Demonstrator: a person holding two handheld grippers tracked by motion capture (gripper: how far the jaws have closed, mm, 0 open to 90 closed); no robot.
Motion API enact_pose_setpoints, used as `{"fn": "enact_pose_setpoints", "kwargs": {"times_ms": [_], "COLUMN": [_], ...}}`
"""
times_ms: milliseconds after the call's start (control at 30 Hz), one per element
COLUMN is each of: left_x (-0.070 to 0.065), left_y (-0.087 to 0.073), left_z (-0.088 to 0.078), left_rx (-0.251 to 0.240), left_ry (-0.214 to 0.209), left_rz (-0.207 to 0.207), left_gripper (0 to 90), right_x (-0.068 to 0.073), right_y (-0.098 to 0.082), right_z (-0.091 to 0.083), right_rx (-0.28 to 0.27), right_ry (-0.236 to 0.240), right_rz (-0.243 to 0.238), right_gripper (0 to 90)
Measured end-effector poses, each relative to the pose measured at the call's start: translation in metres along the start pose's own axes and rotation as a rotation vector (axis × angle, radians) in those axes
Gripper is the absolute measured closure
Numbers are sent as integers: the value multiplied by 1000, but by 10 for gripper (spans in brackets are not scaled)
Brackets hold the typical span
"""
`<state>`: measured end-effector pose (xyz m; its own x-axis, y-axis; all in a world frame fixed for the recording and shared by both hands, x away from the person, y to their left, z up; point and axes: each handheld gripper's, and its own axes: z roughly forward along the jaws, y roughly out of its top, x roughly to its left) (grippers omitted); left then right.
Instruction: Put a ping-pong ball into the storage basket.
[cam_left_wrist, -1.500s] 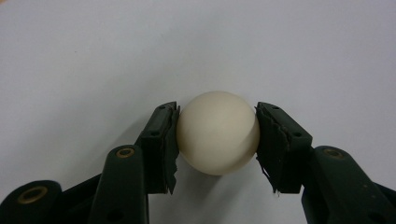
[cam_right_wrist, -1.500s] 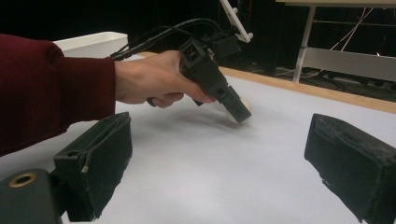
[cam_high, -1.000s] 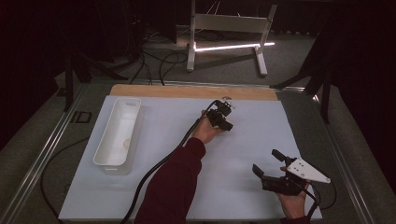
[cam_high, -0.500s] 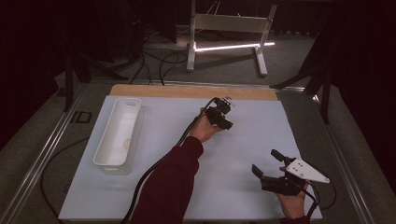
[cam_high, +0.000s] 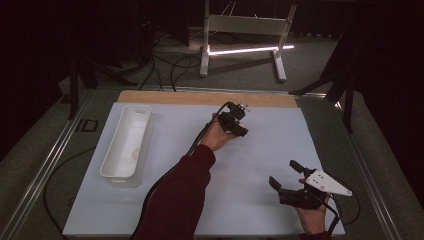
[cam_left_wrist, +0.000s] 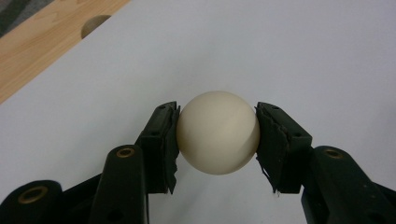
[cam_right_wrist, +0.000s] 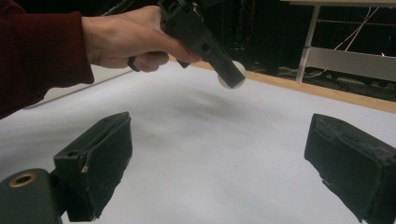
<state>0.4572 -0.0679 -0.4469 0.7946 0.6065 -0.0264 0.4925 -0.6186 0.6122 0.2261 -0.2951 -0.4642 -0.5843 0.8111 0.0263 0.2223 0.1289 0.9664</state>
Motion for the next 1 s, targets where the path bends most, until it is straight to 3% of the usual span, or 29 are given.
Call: {"fn": "enact_pose_setpoints", "kwargs": {"times_ms": [767,1000], "left_x": [7,8], "left_y": [1,1], "left_z": [-31,-42], "left_rx": [-8,-28], "left_ry": [19,-1], "left_rz": [9,6], "left_gripper": [517,517], "right_x": [1,0], "right_y": [-1,-1], "right_z": [2,2], "right_rx": [8,4], "right_ry": [1,3], "right_rz": [-2,0], "right_gripper": [72,72]}}
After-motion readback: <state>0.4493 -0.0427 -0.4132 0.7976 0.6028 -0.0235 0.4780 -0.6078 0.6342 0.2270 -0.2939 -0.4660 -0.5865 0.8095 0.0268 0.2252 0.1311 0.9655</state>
